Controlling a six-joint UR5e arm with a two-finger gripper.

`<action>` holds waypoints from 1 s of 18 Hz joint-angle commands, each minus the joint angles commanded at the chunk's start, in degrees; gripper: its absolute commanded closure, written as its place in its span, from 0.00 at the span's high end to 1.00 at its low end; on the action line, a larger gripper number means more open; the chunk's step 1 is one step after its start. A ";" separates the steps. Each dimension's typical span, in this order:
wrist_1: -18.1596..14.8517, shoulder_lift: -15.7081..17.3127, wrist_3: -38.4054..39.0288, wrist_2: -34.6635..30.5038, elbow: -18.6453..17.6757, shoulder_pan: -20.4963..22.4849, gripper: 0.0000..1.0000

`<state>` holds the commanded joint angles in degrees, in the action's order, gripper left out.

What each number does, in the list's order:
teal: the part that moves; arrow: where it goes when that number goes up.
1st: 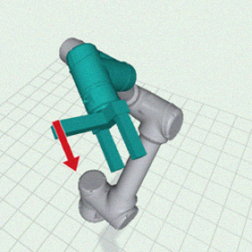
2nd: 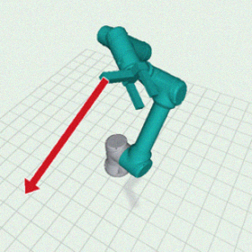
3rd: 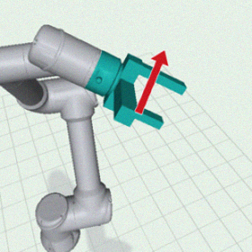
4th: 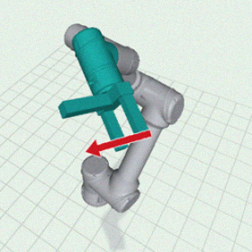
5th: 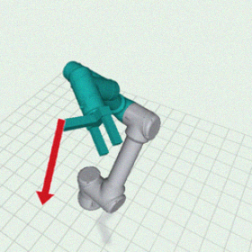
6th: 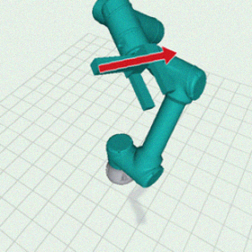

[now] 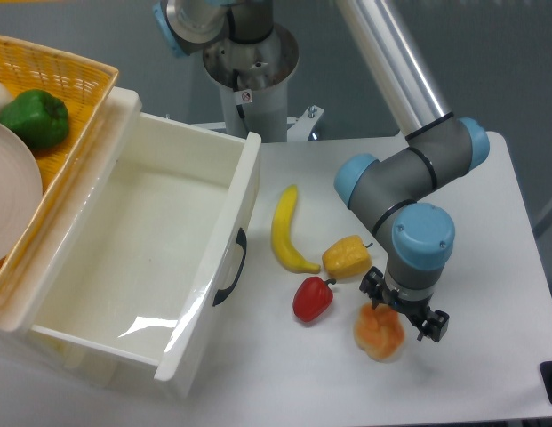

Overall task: Pick up the round bread
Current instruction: 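Close the gripper around the bread roll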

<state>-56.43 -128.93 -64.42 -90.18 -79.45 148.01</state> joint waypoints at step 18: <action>1.06 0.00 -5.28 0.44 -2.90 0.79 0.27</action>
<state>-55.37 -128.94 -69.70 -89.74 -82.35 148.80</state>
